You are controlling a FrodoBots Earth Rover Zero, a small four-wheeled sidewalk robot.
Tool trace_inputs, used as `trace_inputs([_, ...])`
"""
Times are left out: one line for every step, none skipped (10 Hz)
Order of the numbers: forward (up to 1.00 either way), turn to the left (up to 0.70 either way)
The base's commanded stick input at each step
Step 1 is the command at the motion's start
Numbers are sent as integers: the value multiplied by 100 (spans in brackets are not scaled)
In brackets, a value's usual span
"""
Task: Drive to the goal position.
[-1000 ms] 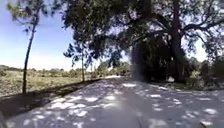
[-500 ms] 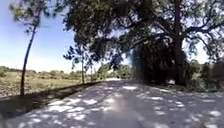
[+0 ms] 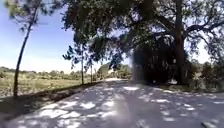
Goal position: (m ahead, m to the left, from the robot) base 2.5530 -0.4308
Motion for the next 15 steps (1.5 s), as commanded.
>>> trace_inputs([45, 0])
trace_inputs([45, 0])
trace_inputs([45, 0])
trace_inputs([45, 0])
trace_inputs([45, 0])
trace_inputs([45, 0])
trace_inputs([45, 0])
trace_inputs([45, 0])
trace_inputs([45, 0])
trace_inputs([45, 0])
trace_inputs([45, 0])
trace_inputs([45, 0])
trace_inputs([45, 0])
trace_inputs([45, 0])
trace_inputs([45, 0])
